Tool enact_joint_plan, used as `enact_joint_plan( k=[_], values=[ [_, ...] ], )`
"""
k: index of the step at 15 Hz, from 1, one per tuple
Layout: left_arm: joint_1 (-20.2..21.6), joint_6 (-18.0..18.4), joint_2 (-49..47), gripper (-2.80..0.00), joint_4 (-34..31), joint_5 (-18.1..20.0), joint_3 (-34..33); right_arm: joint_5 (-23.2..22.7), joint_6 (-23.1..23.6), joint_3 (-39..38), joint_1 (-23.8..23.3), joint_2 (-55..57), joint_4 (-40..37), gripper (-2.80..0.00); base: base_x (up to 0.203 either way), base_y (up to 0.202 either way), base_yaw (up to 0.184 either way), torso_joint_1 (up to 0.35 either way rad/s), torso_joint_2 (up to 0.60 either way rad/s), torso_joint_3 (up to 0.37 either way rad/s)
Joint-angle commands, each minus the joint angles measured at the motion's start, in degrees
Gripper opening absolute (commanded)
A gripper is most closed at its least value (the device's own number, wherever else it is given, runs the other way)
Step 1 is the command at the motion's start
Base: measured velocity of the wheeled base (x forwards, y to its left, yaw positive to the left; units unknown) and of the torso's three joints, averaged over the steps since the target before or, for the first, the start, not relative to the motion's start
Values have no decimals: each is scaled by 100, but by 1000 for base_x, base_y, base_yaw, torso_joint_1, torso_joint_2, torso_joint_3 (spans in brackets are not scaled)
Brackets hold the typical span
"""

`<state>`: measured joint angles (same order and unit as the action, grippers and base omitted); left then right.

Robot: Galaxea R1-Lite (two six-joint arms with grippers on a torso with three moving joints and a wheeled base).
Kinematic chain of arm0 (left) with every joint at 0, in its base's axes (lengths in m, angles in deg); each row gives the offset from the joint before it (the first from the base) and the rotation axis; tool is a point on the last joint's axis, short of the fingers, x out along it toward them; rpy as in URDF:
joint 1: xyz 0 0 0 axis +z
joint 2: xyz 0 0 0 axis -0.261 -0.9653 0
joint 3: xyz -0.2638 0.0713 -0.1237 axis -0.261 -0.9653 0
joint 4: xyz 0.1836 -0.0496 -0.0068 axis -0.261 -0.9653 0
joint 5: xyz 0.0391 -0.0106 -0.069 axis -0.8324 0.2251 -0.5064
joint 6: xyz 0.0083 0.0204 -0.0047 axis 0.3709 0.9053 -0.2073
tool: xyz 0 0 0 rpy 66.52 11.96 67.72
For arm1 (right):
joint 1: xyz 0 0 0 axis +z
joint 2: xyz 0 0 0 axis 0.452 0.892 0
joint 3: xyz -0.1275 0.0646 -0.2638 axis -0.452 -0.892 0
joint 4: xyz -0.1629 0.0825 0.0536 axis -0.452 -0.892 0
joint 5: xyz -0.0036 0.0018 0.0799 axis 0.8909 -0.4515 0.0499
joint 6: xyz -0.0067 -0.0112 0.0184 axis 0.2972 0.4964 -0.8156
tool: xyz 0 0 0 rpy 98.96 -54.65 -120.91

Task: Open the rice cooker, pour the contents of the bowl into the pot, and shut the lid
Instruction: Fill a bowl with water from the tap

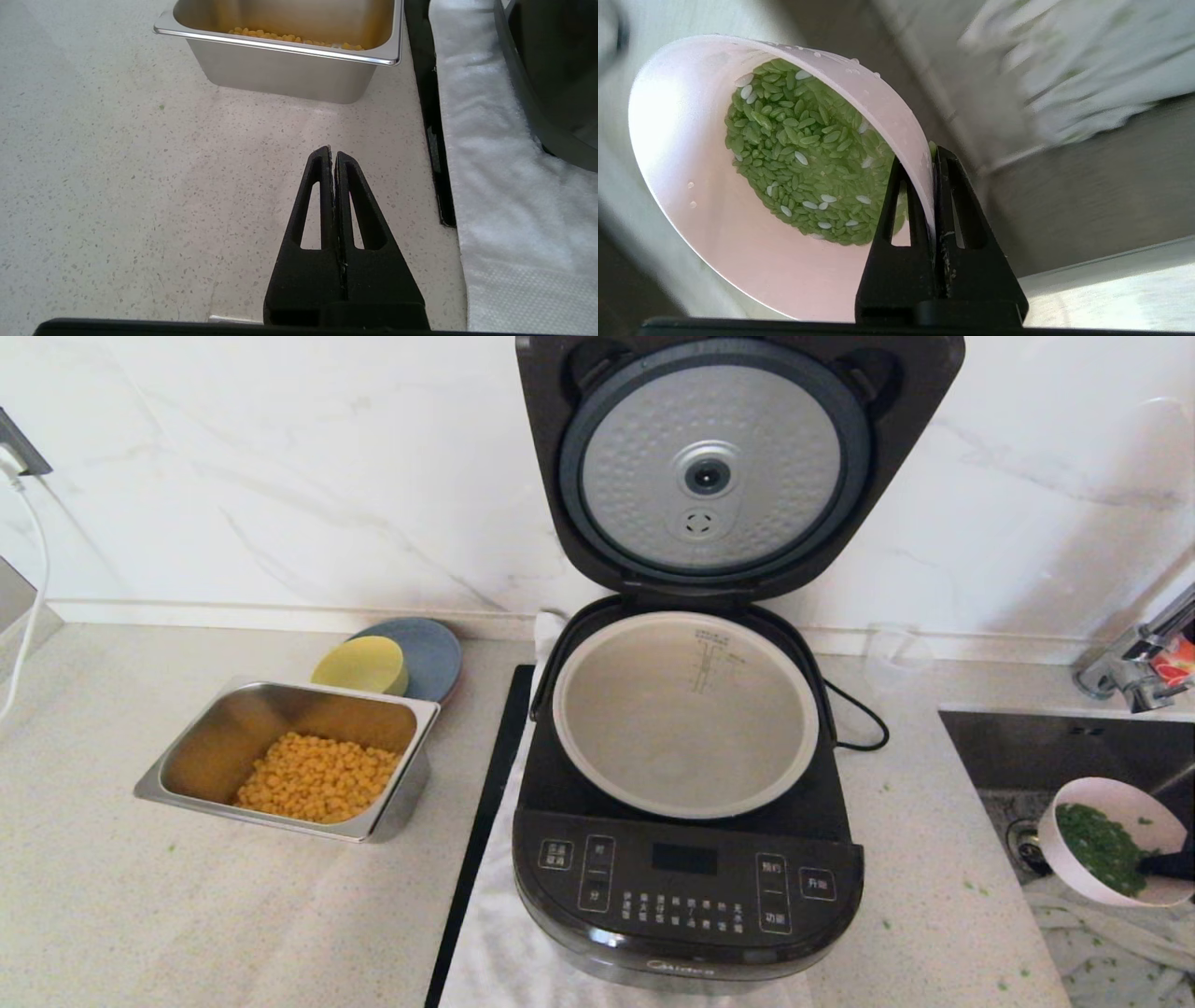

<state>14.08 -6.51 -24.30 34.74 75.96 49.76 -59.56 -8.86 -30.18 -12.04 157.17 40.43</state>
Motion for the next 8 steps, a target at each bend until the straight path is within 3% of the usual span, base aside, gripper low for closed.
enact_joint_plan(
  k=[1,8],
  values=[
    [-1,4,4,-280,4,-4,-44,-43,10,513,-561,628,-32,-280,0,0,0,0,0,0],
    [-1,-4,4,-280,4,-4,-44,-180,30,1769,-1815,1784,-53,-280,0,0,0,0,0,0]
  ],
)
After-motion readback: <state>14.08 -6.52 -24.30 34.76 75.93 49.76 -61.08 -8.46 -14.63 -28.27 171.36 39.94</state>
